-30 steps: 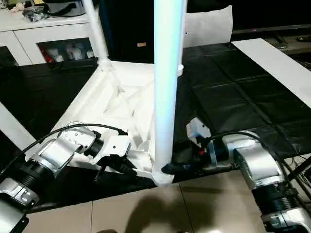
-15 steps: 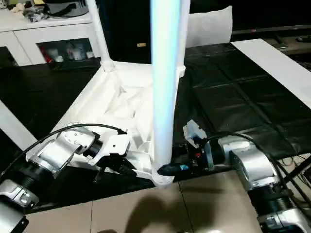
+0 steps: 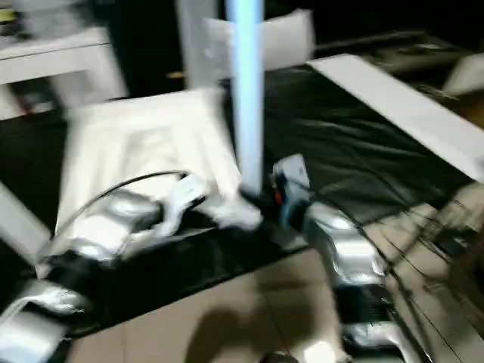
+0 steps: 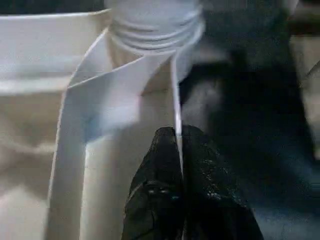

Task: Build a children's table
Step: Rotate leg to tighten

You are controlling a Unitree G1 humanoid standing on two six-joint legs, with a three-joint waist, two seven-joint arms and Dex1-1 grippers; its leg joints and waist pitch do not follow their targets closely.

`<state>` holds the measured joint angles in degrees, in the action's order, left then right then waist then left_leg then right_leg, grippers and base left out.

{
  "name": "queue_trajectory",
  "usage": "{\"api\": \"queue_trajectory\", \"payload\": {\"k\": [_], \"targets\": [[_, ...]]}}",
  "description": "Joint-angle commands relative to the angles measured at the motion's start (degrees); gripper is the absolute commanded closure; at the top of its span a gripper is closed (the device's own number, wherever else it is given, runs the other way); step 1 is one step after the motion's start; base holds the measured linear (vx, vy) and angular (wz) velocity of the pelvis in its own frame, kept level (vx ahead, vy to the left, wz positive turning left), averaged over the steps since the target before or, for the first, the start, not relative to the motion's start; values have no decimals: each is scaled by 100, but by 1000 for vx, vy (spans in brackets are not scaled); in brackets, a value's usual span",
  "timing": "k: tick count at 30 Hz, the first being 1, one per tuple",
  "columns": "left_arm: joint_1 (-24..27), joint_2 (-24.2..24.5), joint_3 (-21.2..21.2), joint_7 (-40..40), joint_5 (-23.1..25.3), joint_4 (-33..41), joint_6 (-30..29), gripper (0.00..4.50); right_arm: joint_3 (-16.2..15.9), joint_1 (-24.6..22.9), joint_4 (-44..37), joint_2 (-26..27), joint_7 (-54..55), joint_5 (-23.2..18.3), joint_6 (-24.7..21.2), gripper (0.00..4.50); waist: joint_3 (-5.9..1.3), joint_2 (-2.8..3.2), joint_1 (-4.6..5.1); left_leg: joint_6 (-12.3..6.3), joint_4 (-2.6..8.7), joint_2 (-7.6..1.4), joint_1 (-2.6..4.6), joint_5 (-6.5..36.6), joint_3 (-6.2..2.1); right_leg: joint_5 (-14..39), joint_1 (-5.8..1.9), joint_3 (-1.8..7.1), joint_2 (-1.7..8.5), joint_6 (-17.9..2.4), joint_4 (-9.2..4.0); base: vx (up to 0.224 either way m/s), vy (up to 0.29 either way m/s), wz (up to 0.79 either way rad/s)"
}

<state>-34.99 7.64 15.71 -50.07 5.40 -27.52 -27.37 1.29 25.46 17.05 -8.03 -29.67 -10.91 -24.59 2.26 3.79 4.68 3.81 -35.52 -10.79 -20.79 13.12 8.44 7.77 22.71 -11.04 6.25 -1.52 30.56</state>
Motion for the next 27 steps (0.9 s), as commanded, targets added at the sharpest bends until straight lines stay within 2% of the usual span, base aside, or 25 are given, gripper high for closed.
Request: {"api": "queue_trajectory", "payload": {"k": [1,2,3,4,5,6,7,8,10,12,13,15,19,20,21,22,23,24,25,27], "targets": [[-46,-347,159,-21,-366,94,84,450,-421,157,355,350,244,78,87,248,-351,-30,-36,-278,460,-181,-72,1666,-145,2807,-373,238,370,-137,-486,0,0,0],[-46,-347,159,-21,-366,94,84,450,-421,157,355,350,244,78,87,248,-342,-38,-44,-344,442,-150,-36,1607,-110,2768,-325,253,370,-295,-497,0,0,0],[-57,-373,174,65,-275,82,107,450,-519,190,360,387,224,269,302,248,-336,-73,-61,-405,422,-110,-64,1510,-83,2857,-335,250,366,-334,-488,0,0,0],[-51,-388,182,88,-209,91,80,450,-443,189,343,471,209,298,305,248,-329,-72,-85,-419,418,-102,-67,1450,-76,2916,-333,251,363,-319,-491,0,0,0],[-38,-386,191,96,-154,108,62,450,-357,173,300,524,186,278,246,248,-327,-65,-119,-444,415,-111,-43,1385,-67,2981,-315,259,366,-302,-495,0,0,0],[-16,-363,202,145,-63,123,42,450,-289,119,203,522,164,234,226,195,-330,-52,-140,-454,431,-143,-53,1322,-82,2909,-332,268,357,-312,-470,0,0,0],[-14,-355,205,148,-56,122,47,450,-293,109,190,509,154,229,228,195,-337,-74,-148,-458,440,-163,-71,1273,-94,2819,-348,274,357,-317,-446,0,0,0],[-5,-322,216,161,-21,117,72,450,-311,65,128,448,109,202,239,182,-350,-51,-176,-469,457,-198,-81,1179,-114,2580,-366,294,360,-366,-396,0,0,0],[7,-273,229,183,23,101,126,450,-331,-12,30,345,30,147,268,179,-365,-53,-200,-516,460,-221,-83,1050,-116,2253,-370,324,367,-475,-350,0,0,0],[26,-67,297,65,37,49,381,450,-313,-211,-236,-5,-406,-64,385,148,-371,-63,-267,-573,457,-229,-74,958,-98,2074,-378,349,373,-552,-322,0,0,0],[26,-67,297,65,37,49,381,450,-313,-211,-236,-5,-406,-64,385,140,-379,-64,-293,-589,454,-222,-82,911,-101,2023,-396,347,375,-552,-313,0,0,0],[51,162,378,-248,45,20,629,450,-305,-383,-525,-446,-1156,-263,432,123,-374,-62,-389,-674,444,-224,-66,826,-66,1976,-379,369,374,-562,-306,0,0,0],[89,448,532,-771,116,-17,1009,450,-207,-512,-783,-904,-1907,-415,417,92,-381,-55,-536,-683,449,-234,-45,720,-64,2032,-377,368,371,-522,-312,0,0,0],[89,448,532,-771,116,-17,1009,450,-207,-512,-783,-904,-1907,-415,417,85,-383,-59,-544,-668,449,-242,-53,702,-64,1996,-377,377,367,-530,-290,0,0,0],[120,785,764,-1417,122,-48,1477,450,-153,-534,-848,-1441,-2582,-593,405,72,-380,-33,-568,-664,458,-249,-36,724,-67,1983,-370,378,363,-540,-289,0,0,0],[120,785,764,-1417,122,-48,1477,450,-153,-534,-848,-1441,-2582,-593,405,59,-391,-34,-596,-680,455,-253,-30,732,-80,1963,-379,375,365,-537,-286,0,0,0],[126,873,828,-1592,100,-41,1576,450,-171,-521,-825,-1584,-2731,-596,439,49,-383,-30,-622,-683,461,-275,-21,704,-68,1867,-360,407,362,-560,-262,0,0,0],[120,1080,999,-1983,90,-42,1829,450,-293,-474,-758,-1953,-3135,-575,426,45,-390,-24,-678,-668,461,-275,-5,717,-66,1853,-355,408,354,-589,-259,0,0,0],[105,1144,1069,-2081,126,-66,1919,450,-367,-468,-753,-2083,-3334,-567,445,39,-387,-53,-716,-657,463,-272,1,737,-49,1835,-356,424,359,-628,-248,0,0,0],[83,1202,1140,-2164,175,-103,2010,450,-445,-463,-747,-2208,-3549,-551,503,28,-375,-58,-745,-652,468,-267,-17,730,-41,1867,-364,439,360,-645,-239,0,0,0]]}}
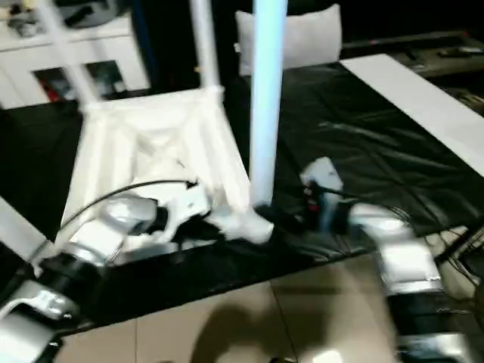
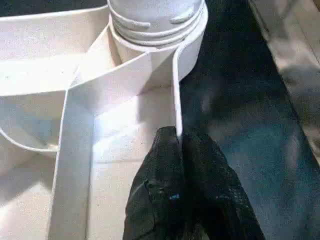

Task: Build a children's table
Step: Rotate leg to tighten

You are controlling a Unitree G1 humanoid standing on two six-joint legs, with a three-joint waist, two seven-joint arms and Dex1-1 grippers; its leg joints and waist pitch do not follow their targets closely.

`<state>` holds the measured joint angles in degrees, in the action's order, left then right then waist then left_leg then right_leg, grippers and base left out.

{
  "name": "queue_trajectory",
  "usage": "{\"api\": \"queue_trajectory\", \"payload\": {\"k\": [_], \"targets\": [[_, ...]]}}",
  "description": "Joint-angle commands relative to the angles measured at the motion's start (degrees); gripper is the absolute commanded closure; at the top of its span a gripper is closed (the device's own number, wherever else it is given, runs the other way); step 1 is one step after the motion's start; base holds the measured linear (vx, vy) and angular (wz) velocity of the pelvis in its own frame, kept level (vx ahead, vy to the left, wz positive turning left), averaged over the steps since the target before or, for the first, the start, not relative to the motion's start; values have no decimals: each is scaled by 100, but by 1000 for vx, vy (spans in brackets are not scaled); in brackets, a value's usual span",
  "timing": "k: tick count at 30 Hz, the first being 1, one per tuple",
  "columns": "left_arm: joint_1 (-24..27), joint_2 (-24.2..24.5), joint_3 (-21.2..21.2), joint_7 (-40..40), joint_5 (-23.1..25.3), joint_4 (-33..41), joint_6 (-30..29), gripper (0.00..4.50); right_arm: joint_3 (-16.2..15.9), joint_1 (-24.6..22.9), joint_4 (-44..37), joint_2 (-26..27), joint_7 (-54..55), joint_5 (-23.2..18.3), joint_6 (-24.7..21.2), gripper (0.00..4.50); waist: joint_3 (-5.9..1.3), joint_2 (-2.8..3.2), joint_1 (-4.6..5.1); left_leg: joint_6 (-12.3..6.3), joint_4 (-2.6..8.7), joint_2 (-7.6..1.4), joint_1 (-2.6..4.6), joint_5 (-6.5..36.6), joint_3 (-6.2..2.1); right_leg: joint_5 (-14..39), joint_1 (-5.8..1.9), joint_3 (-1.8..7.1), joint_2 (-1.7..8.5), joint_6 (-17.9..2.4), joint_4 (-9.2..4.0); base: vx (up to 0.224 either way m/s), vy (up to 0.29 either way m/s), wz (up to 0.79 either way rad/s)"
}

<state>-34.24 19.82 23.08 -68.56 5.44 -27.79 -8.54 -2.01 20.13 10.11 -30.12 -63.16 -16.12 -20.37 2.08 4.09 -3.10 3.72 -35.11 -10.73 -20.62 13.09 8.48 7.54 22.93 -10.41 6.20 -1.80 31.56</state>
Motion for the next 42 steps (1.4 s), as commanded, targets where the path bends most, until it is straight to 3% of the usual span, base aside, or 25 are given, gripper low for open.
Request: {"api": "queue_trajectory", "payload": {"k": [1,2,4,5,8,11,17,27,30,32,35,37,40,41,42], "targets": [[-10,57,486,-449,218,-110,285,450,-184,88,-35,-102,-438,-39,115,28,-352,-101,-16,-624,426,-251,-26,778,-27,2084,-381,382,368,-584,-353,0,0,0],[-23,116,553,-613,229,-104,394,450,-271,112,-12,-187,-700,-39,190,28,-351,-143,-20,-617,430,-253,-19,794,-13,2163,-379,388,363,-558,-367,0,0,0],[-37,211,654,-968,200,-60,586,450,-436,159,35,-317,-1173,-26,313,55,-343,-123,-60,-605,429,-250,-11,847,-8,2363,-370,392,369,-525,-378,0,0,0],[-40,226,673,-1062,177,-39,619,450,-483,176,55,-339,-1275,-13,347,55,-350,-159,-77,-609,428,-259,4,848,1,2410,-360,402,372,-500,-383,0,0,0],[-67,268,745,-1360,85,11,778,450,-650,245,112,-385,-1561,-68,381,81,-338,-179,-124,-596,432,-264,14,838,10,2540,-344,414,370,-484,-392,0,0,0],[-93,290,826,-1580,26,67,887,450,-774,341,205,-309,-1791,-164,296,108,-346,-180,-193,-567,433,-273,39,820,17,2563,-324,420,364,-500,-375,0,0,0],[-145,224,822,-1706,20,27,961,450,-992,432,421,-178,-2144,-180,307,169,-356,-188,-205,-514,436,-274,19,777,12,2492,-342,423,369,-529,-361,0,0,0],[-71,217,730,-1706,-95,28,835,450,-984,392,389,-140,-2250,-322,203,247,-359,-210,-232,-511,435,-278,21,686,16,2493,-338,426,368,-503,-353,0,0,0],[-7,141,571,-1586,-241,123,538,450,-870,293,231,-28,-2036,-460,73,252,-352,-220,-228,-492,431,-259,19,679,28,2593,-341,418,367,-470,-370,0,0,0],[36,-7,371,-1299,-375,210,78,450,-702,235,75,251,-1386,-490,-240,253,-338,-188,-206,-452,442,-264,22,716,22,2672,-341,416,361,-434,-386,0,0,0],[62,-177,216,-946,-431,264,-327,450,-586,249,25,638,-464,-262,-370,254,-302,-200,-109,-290,446,-202,25,984,12,3161,-333,352,349,-226,-473,0,0,0],[48,-360,113,-588,-419,232,-595,450,-459,370,161,1062,540,22,-523,254,-278,-175,1,-179,428,-159,40,1197,6,3511,-311,290,337,-53,-553,0,0,0],[24,-729,-86,56,-441,167,-920,450,-213,578,445,1692,1991,341,-796,254,-253,-135,429,-5,362,-117,9,1830,-78,3921,-327,39,294,342,-702,0,0,0],[32,-886,-179,261,-465,180,-1076,450,-112,637,517,1892,2437,420,-874,254,-257,-86,486,-12,362,-129,27,1958,-108,3916,-348,3,307,380,-712,0,0,0],[3,-1164,-340,741,-441,91,-1213,450,-12,739,684,2179,3041,545,-874,254,-251,-58,635,-53,395,-180,-42,2118,-152,3771,-421,-37,316,419,-709,0,0,0]]}}
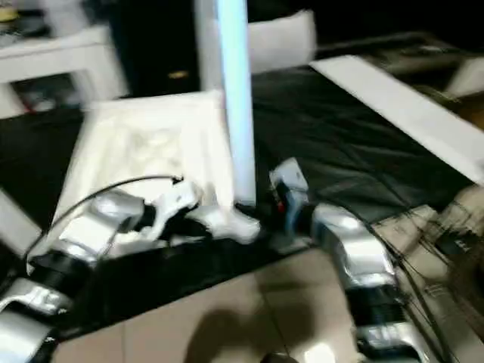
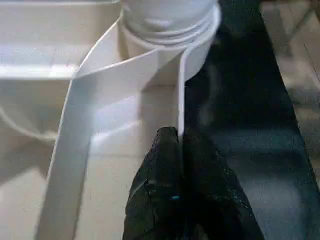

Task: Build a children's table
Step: Rotate leg to tighten

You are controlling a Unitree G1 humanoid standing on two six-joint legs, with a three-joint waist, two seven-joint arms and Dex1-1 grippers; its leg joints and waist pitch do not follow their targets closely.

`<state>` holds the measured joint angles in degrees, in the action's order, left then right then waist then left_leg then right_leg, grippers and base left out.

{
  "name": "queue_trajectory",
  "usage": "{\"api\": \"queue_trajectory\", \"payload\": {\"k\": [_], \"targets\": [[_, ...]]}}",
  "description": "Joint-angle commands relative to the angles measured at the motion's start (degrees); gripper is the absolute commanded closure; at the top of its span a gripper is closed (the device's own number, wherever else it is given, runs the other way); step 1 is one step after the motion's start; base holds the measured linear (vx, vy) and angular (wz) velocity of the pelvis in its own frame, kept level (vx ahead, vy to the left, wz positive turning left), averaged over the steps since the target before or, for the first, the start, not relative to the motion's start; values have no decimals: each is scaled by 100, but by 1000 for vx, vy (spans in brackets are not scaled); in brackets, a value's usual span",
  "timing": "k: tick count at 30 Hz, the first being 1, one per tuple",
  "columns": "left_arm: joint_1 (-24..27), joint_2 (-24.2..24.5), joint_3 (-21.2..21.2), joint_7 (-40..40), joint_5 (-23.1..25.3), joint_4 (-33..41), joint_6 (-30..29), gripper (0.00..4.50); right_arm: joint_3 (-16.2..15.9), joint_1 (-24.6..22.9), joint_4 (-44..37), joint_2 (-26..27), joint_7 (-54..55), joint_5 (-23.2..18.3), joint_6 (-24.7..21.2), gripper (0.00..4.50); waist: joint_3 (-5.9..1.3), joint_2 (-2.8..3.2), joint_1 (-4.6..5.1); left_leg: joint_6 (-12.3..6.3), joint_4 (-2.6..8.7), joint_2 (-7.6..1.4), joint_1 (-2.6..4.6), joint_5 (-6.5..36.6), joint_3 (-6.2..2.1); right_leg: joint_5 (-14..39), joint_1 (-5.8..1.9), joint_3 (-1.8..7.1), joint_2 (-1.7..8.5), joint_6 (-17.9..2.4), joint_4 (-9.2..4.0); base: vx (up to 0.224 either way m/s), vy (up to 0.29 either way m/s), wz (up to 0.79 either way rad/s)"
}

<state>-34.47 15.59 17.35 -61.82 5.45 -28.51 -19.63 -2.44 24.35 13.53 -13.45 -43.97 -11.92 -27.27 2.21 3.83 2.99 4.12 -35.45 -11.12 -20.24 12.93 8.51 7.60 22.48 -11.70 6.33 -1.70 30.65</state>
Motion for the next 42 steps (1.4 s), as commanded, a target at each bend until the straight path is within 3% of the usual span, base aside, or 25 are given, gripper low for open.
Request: {"api": "queue_trajectory", "payload": {"k": [1,2,3,4,6,7,8,9,11,13,15,17,18,21,23,27,30,32,33,34,38,39,40,41,42], "targets": [[3,-894,150,347,-409,103,-174,450,83,371,433,687,1477,193,-162,254,-257,21,62,-90,455,-188,-47,2275,-176,3665,-373,87,305,371,-621,0,0,0],[-13,-983,104,521,-381,65,-211,450,113,400,482,790,1684,232,-150,254,-230,41,151,-76,490,-240,-28,2468,-193,3563,-359,70,309,313,-621,0,0,0],[-56,-1091,59,777,-314,-38,-194,450,112,420,525,914,1868,301,-23,254,-251,12,300,-70,566,-312,-81,2828,-271,3267,-451,113,336,268,-508,0,0,0],[-78,-1127,50,877,-278,-89,-174,450,93,420,545,966,1842,309,150,198,-255,-2,347,-80,559,-287,-59,2839,-255,3258,-424,131,351,255,-527,0,0,0],[-122,-1192,22,1042,-223,-198,-46,450,101,404,525,1006,1815,352,394,184,-267,-63,432,-126,403,-62,-43,2373,-145,3742,-343,72,416,276,-676,0,0,0],[-124,-1197,21,1060,-203,-204,-13,450,141,385,474,1004,1762,320,408,178,-269,-73,423,-196,370,-19,-50,2094,-111,3801,-332,50,413,292,-711,0,0,0],[-125,-1198,21,1062,-199,-204,-7,450,150,380,462,1003,1753,313,404,178,-269,-73,423,-196,370,-19,-50,2094,-111,3801,-332,50,413,292,-711,0,0,0],[-96,-1145,54,995,-158,-151,35,450,212,330,336,953,1634,216,384,150,-292,-58,373,-286,393,-52,-50,1831,-117,3526,-334,92,396,198,-675,0,0,0],[-59,-1025,60,895,-127,-119,77,450,212,245,215,790,1377,153,415,138,-305,-39,316,-369,441,-115,-108,1647,-148,3094,-378,148,380,45,-583,0,0,0],[-30,-884,55,766,-101,-119,177,450,196,131,105,556,1041,127,478,124,-332,-38,238,-445,459,-162,-115,1418,-158,2630,-383,220,391,-152,-502,0,0,0],[-16,-815,61,719,-92,-129,243,450,175,64,56,419,882,112,548,101,-358,-35,92,-594,454,-188,-145,961,-162,2025,-408,287,397,-394,-387,0,0,0],[3,-706,97,609,-73,-141,359,450,166,-21,9,217,614,57,624,94,-374,-31,-17,-656,436,-182,-119,734,-141,1799,-391,333,391,-521,-337,0,0,0],[36,-520,176,375,-35,-148,565,450,226,-126,-64,-53,204,-78,676,80,-394,-45,-78,-738,429,-186,-166,540,-150,1587,-444,354,379,-546,-280,0,0,0],[77,-218,328,-196,-58,-113,851,450,340,-232,-160,-465,-450,-291,779,56,-443,-58,-252,-939,393,-209,-153,111,-135,1044,-426,407,380,-697,-161,0,0,0],[55,-81,430,-475,-53,-121,935,450,278,-295,-215,-739,-932,-359,789,48,-427,-75,-298,-992,390,-204,-171,53,-116,1015,-423,413,377,-747,-142,0,0,0],[-35,199,695,-1011,66,-251,1324,450,-16,-386,-359,-1292,-1854,-390,813,6,-376,-89,-484,-818,424,-227,-97,449,-62,1814,-370,430,356,-599,-227,0,0,0],[-71,336,838,-1338,73,-281,1544,450,-206,-379,-331,-1557,-2214,-327,1039,6,-350,-90,-549,-641,447,-213,-51,768,-22,2260,-344,446,358,-483,-286,0,0,0],[-93,426,947,-1606,73,-265,1704,450,-301,-341,-285,-1713,-2630,-378,1157,6,-354,-70,-572,-585,452,-205,-36,843,-21,2378,-342,447,355,-432,-303,0,0,0],[-106,457,994,-1714,77,-265,1775,450,-337,-311,-263,-1775,-2898,-455,1148,6,-359,-91,-582,-603,452,-210,-46,826,-21,2320,-346,455,345,-439,-297,0,0,0],[-119,470,1019,-1765,81,-276,1815,450,-361,-288,-245,-1806,-3073,-504,1129,36,-370,-84,-607,-631,446,-216,-48,772,-20,2219,-347,464,343,-468,-277,0,0,0],[-148,501,1125,-1996,77,-272,1924,450,-461,-236,-203,-1872,-3460,-616,1026,46,-385,-111,-684,-705,438,-222,-54,606,-11,2050,-346,476,337,-561,-232,0,0,0],[-151,509,1150,-2074,56,-259,1952,450,-512,-221,-189,-1903,-3551,-636,1011,69,-390,-110,-700,-714,436,-225,-55,571,-7,2044,-346,483,338,-567,-224,0,0,0],[-131,536,1207,-2270,-11,-150,1943,450,-616,-193,-159,-1946,-3709,-658,993,80,-387,-147,-708,-720,440,-228,-48,557,0,2065,-338,491,336,-564,-234,0,0,0],[-127,543,1220,-2317,-25,-128,1944,450,-641,-184,-145,-1955,-3747,-667,998,84,-384,-131,-733,-709,443,-230,-42,549,1,2113,-333,506,339,-580,-223,0,0,0],[-117,558,1255,-2405,-48,-65,1950,450,-702,-170,-131,-1964,-3830,-679,1003,86,-382,-170,-748,-704,441,-227,-41,535,17,2164,-327,514,336,-563,-234,0,0,0]]}}
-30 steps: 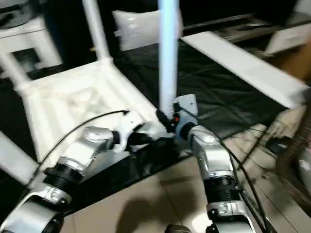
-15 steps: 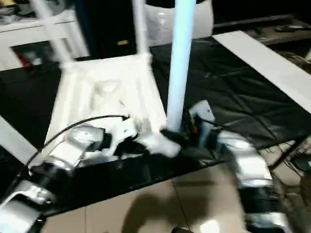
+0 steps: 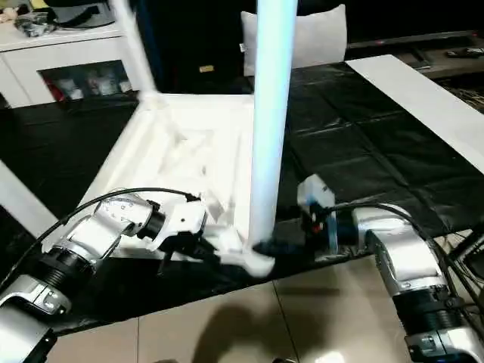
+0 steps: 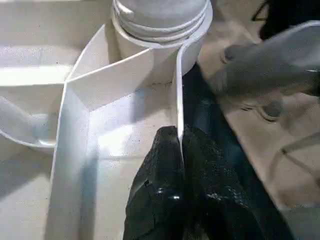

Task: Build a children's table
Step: Rotate leg to tighten

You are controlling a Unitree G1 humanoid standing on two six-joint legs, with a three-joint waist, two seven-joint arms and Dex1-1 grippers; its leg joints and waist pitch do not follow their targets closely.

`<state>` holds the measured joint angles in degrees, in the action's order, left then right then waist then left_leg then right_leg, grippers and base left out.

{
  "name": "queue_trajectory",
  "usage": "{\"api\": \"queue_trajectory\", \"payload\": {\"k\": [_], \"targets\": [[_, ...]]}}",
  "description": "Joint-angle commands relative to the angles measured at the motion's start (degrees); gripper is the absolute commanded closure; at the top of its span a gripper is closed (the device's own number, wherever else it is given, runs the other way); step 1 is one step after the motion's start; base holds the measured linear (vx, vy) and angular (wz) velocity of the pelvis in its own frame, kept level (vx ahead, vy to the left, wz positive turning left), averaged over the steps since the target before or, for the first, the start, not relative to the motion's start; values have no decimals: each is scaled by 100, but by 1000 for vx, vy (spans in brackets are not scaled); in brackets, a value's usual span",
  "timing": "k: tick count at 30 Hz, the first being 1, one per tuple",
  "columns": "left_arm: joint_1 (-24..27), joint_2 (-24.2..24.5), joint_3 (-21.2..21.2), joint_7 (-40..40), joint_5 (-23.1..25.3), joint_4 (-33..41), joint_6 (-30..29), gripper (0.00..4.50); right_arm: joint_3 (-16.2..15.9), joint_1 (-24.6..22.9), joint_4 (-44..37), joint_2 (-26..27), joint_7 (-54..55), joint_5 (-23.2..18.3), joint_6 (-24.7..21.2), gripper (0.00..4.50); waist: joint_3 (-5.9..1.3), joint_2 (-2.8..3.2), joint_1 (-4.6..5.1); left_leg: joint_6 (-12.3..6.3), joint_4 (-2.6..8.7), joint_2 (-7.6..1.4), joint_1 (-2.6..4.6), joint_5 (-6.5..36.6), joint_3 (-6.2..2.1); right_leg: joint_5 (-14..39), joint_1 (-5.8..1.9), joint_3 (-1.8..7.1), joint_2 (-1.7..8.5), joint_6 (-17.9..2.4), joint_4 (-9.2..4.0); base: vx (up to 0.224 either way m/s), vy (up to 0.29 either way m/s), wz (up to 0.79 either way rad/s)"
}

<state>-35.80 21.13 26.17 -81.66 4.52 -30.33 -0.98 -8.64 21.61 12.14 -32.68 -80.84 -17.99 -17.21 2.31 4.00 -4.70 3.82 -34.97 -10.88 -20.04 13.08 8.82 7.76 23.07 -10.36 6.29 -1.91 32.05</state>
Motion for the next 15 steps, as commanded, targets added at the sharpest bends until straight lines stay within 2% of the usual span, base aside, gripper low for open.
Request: {"api": "queue_trajectory", "payload": {"k": [1,2,3,7,8,13,15], "targets": [[22,12,392,-460,37,149,95,450,-118,111,11,-43,-189,-77,0,107,-393,-175,1,-665,390,-249,-52,532,-12,2179,-382,382,345,-549,-362,0,0,0],[24,14,398,-472,34,161,98,450,-128,115,9,-38,-215,-78,-3,107,-390,-157,-29,-657,394,-256,-44,524,-9,2237,-371,391,349,-537,-375,0,0,0],[28,17,407,-489,30,177,101,450,-143,121,7,-30,-251,-80,-7,121,-389,-174,-50,-633,400,-267,-28,549,-7,2265,-359,393,349,-540,-382,0,0,0],[30,21,417,-542,29,179,144,450,-192,174,68,35,-362,-42,-22,142,-390,-181,-48,-578,406,-257,-36,586,-10,2272,-368,400,342,-521,-381,0,0,0],[27,22,412,-546,31,166,153,450,-212,180,82,46,-397,-53,-39,165,-393,-189,-42,-569,403,-246,-43,574,-7,2262,-377,399,338,-514,-380,0,0,0],[38,48,392,-596,-25,173,94,450,-292,186,63,47,-488,-179,-179,196,-401,-168,-48,-588,397,-246,-49,500,-9,2195,-383,397,332,-517,-373,0,0,0],[50,52,383,-600,-48,189,64,450,-279,171,19,60,-499,-238,-245,222,-403,-169,-44,-583,397,-249,-47,525,-9,2191,-382,396,328,-524,-377,0,0,0]]}}
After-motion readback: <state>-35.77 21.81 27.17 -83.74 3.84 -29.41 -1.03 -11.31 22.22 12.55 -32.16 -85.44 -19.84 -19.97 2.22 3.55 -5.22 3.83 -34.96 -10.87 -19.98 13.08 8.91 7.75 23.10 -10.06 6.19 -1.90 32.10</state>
